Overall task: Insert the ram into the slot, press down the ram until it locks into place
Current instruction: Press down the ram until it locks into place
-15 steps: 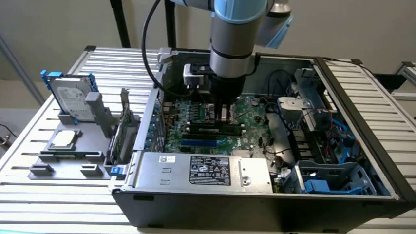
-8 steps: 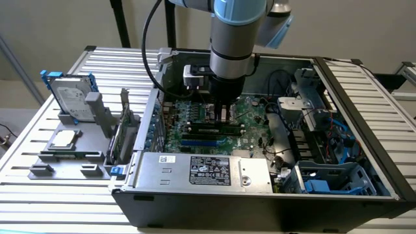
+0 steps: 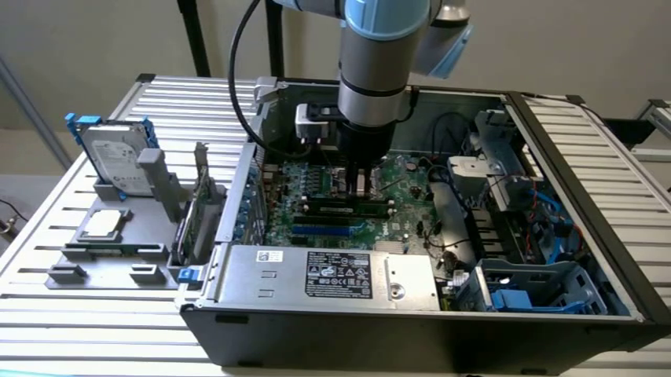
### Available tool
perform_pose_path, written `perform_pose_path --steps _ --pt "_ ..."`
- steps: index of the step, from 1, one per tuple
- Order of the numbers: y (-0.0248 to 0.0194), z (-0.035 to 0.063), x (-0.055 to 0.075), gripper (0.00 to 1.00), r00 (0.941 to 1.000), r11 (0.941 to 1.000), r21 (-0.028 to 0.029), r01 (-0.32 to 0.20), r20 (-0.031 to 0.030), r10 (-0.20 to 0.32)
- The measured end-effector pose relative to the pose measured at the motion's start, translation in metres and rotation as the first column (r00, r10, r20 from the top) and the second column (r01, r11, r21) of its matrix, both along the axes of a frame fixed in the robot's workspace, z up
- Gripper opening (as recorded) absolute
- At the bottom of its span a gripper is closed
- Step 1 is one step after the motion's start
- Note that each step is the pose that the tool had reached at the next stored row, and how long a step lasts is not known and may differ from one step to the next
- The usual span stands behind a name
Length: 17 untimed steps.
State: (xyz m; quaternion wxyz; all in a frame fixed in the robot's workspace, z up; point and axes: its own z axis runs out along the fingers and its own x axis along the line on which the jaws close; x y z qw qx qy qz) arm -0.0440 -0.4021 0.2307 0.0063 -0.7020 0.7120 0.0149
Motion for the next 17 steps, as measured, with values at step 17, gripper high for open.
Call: perform_pose_path --steps 17 --pt "-0.0001 0.0205 0.0 0.1 1.0 1.0 -0.0063 0.0 -0.0006 0.0"
